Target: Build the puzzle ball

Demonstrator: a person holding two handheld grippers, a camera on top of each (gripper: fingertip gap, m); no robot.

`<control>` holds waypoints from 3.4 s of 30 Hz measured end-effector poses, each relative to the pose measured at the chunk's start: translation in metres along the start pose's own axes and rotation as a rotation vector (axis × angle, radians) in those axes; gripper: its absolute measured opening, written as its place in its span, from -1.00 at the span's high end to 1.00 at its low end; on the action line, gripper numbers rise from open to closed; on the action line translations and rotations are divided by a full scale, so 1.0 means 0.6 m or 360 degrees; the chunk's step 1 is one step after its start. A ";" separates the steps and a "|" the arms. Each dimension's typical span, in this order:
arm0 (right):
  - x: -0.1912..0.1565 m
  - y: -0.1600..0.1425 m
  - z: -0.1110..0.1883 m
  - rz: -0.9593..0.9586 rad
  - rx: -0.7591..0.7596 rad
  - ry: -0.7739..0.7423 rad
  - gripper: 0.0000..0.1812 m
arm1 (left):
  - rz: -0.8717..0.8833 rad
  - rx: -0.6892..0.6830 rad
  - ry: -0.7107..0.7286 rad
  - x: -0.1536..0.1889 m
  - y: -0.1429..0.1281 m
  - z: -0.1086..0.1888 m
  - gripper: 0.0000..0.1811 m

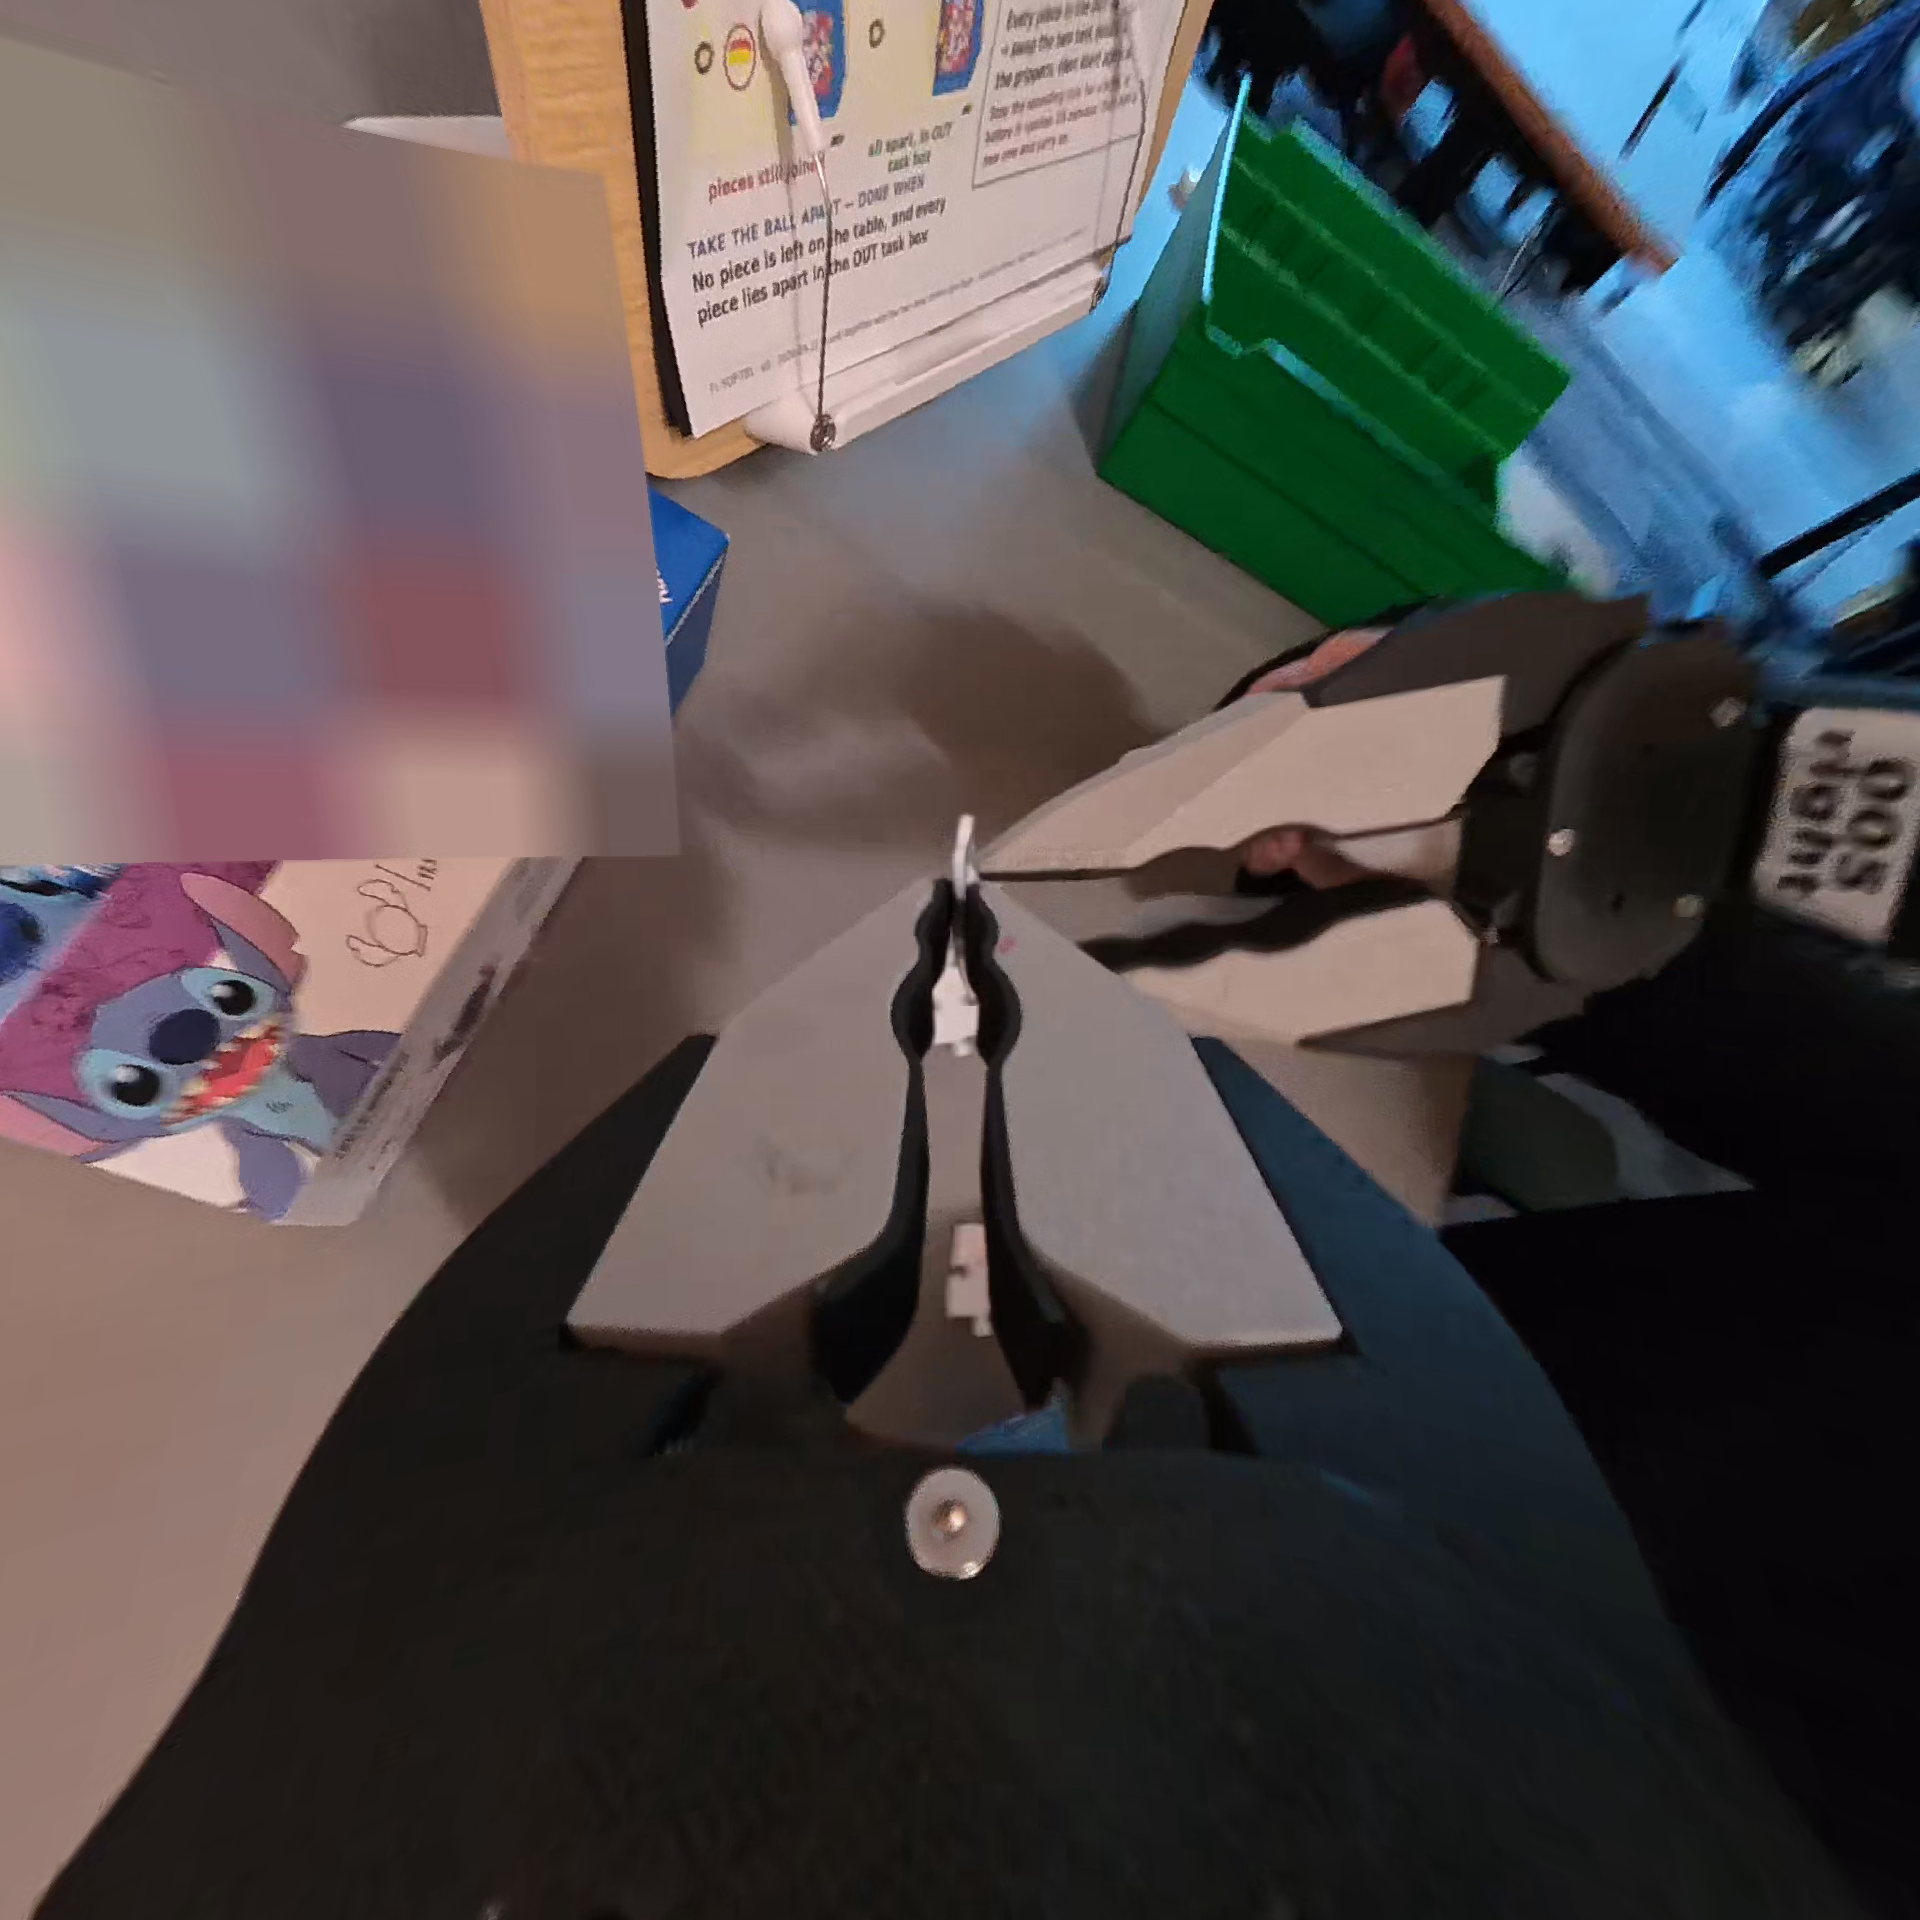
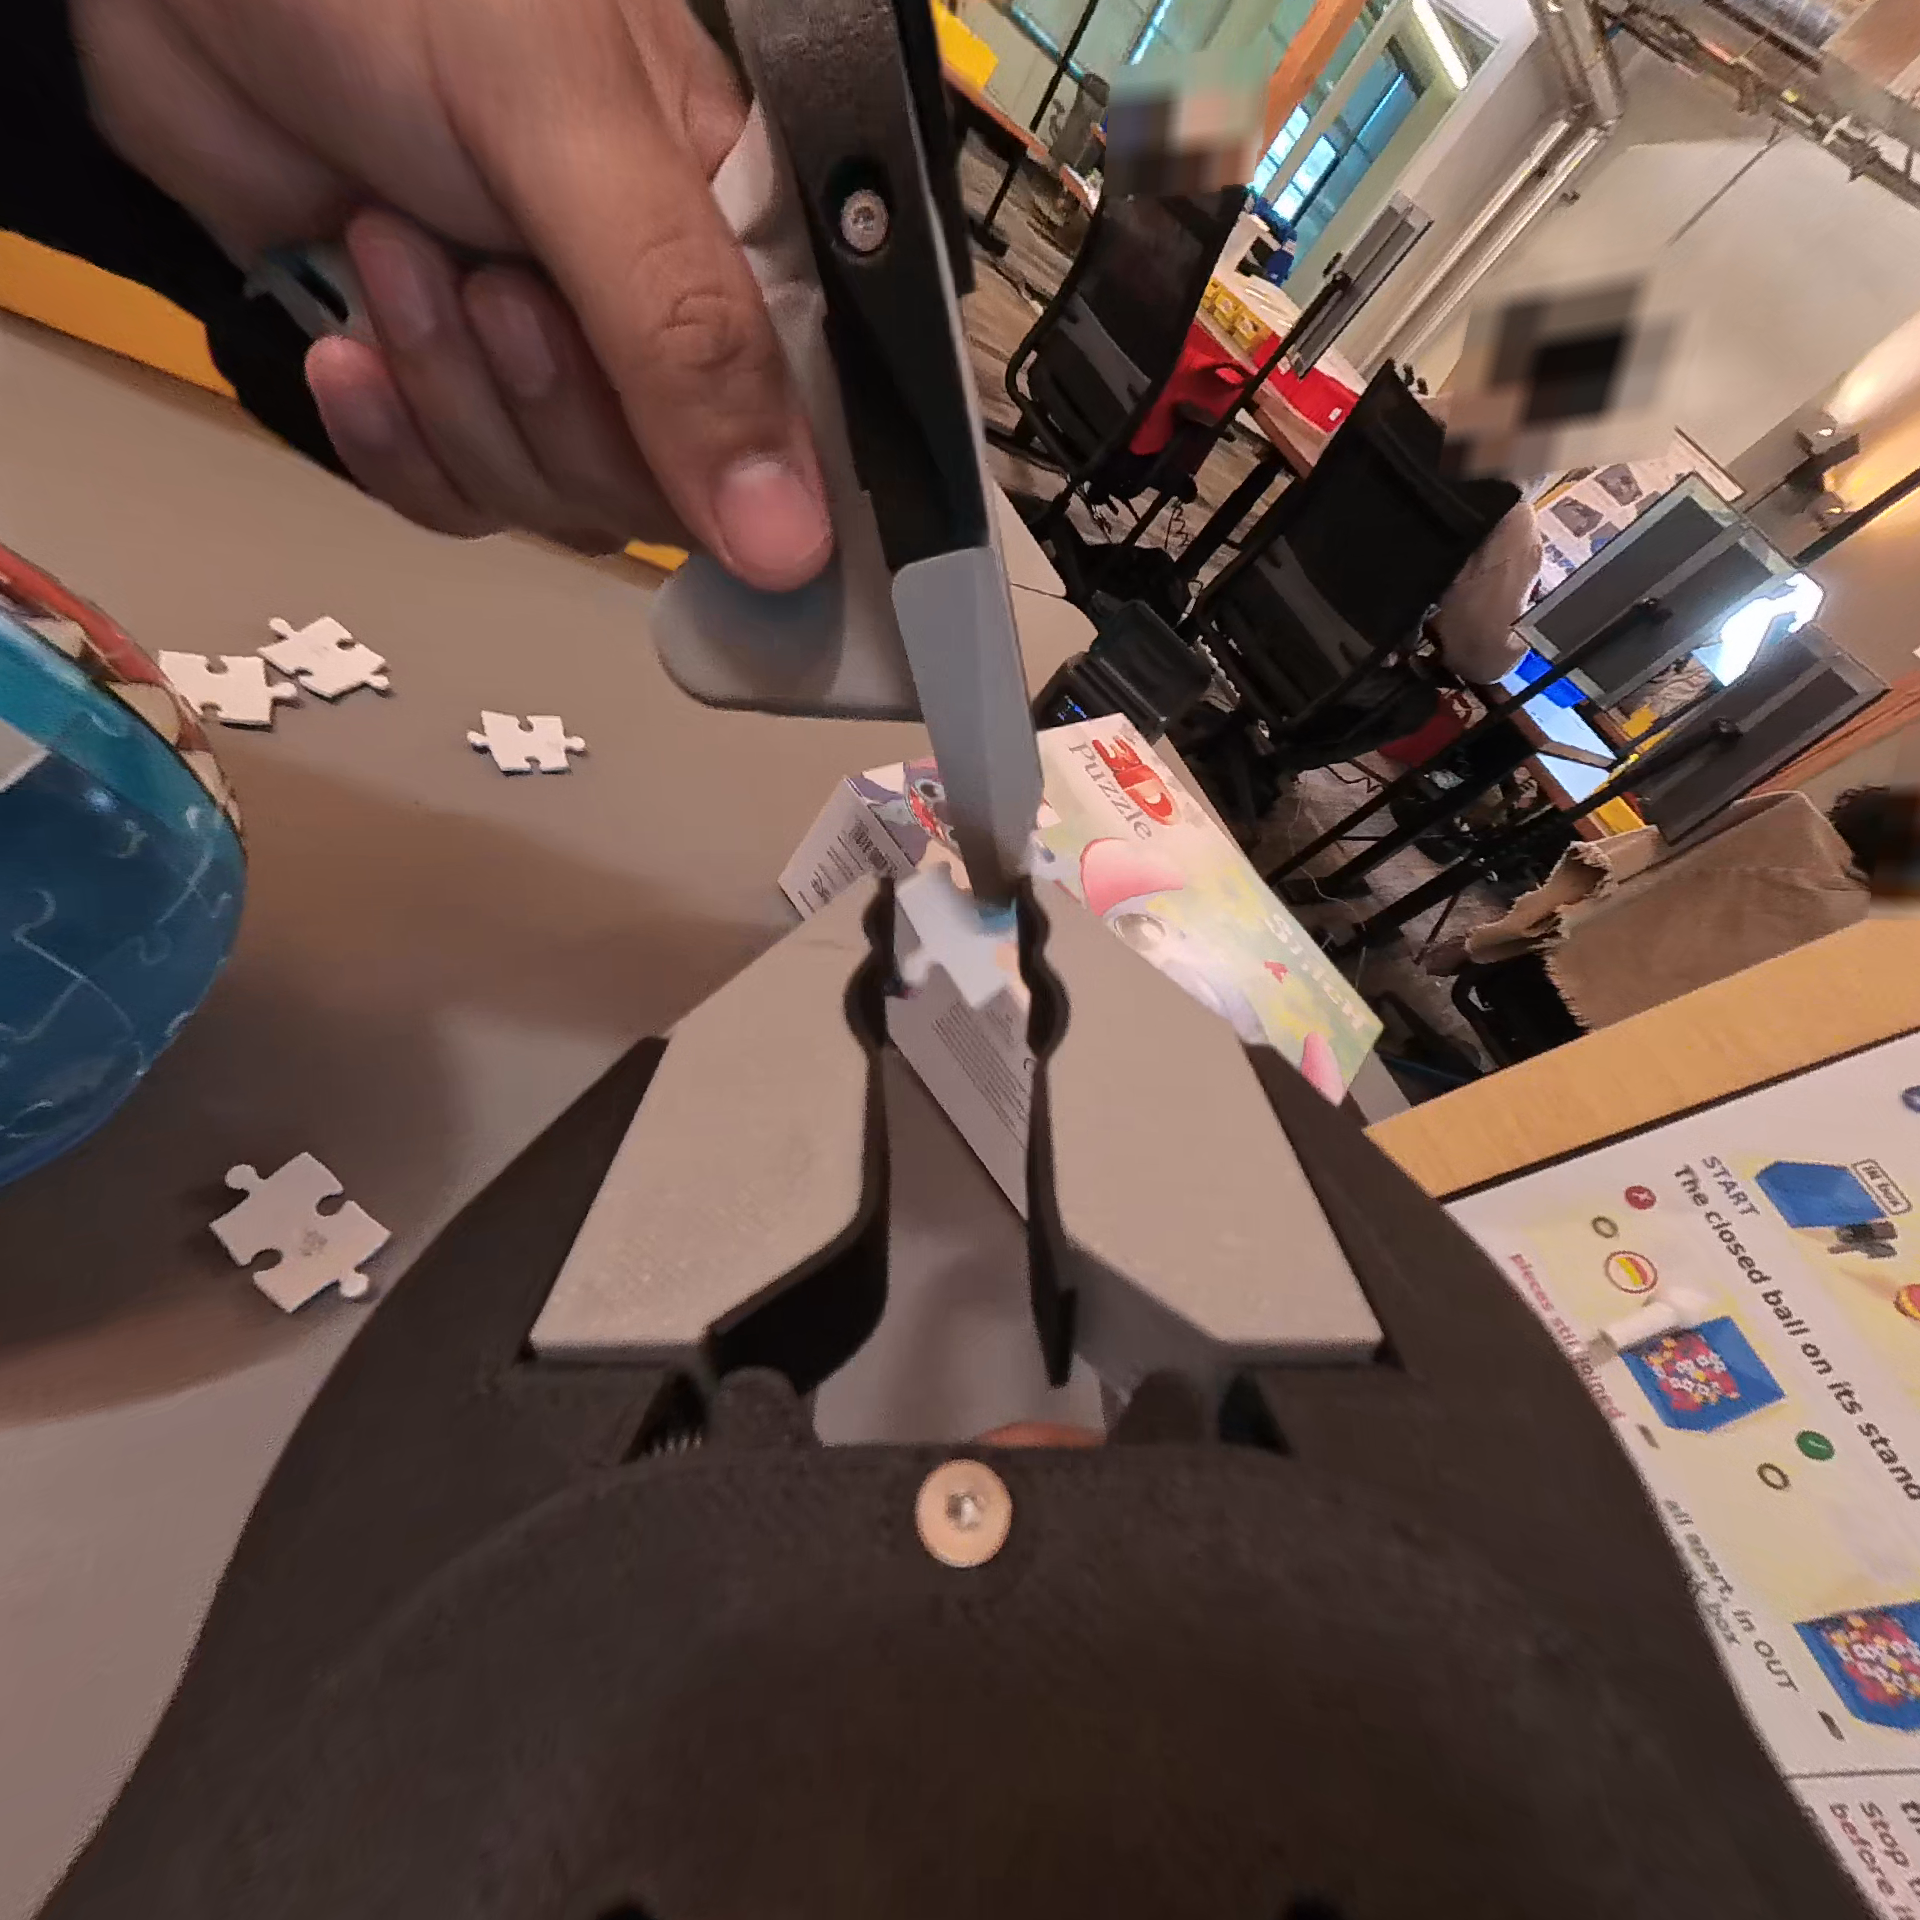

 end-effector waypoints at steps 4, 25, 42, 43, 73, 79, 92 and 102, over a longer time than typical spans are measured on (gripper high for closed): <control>0.032 -0.015 0.013 -0.0030 -0.0001 -0.0019 1.00 | -0.0207 -0.0169 0.0125 -0.002 0.001 0.003 1.00; 0.001 0.069 0.053 -0.0998 0.0336 0.1072 0.79 | -0.0709 -0.0573 0.0042 0.099 -0.030 0.046 1.00; 0.031 0.087 0.075 -0.1058 0.0495 0.0948 1.00 | -0.0850 -0.0203 0.0156 0.130 0.014 0.084 1.00; 0.029 0.085 0.075 -0.1041 0.0470 0.0962 1.00 | -0.0862 -0.0234 0.0168 0.130 0.011 0.082 1.00; -0.055 0.101 0.080 -0.0596 0.0326 0.0922 0.97 | -0.0801 -0.0429 0.0266 0.126 -0.094 0.101 1.00; -0.081 0.118 0.090 -0.0471 0.0326 0.0912 0.96 | -0.0840 -0.0652 0.0375 0.138 -0.111 0.103 1.00; -0.099 -0.085 0.062 -0.0717 -0.0464 0.0922 1.00 | -0.0588 -0.0206 0.0542 0.104 -0.244 0.247 0.30; -0.163 -0.175 0.068 -0.0867 -0.0763 0.1078 1.00 | -0.0676 0.0160 0.0276 0.099 -0.397 0.185 -0.02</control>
Point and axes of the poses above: each gripper's, where its closed fingertips meet, z back along the fingers, y out of its top, x = y × z across the jaws, the point moved 3 cm from there along z, back along the fingers, and after that the axes turned 7 degrees about -y, right-handed, at the moved point
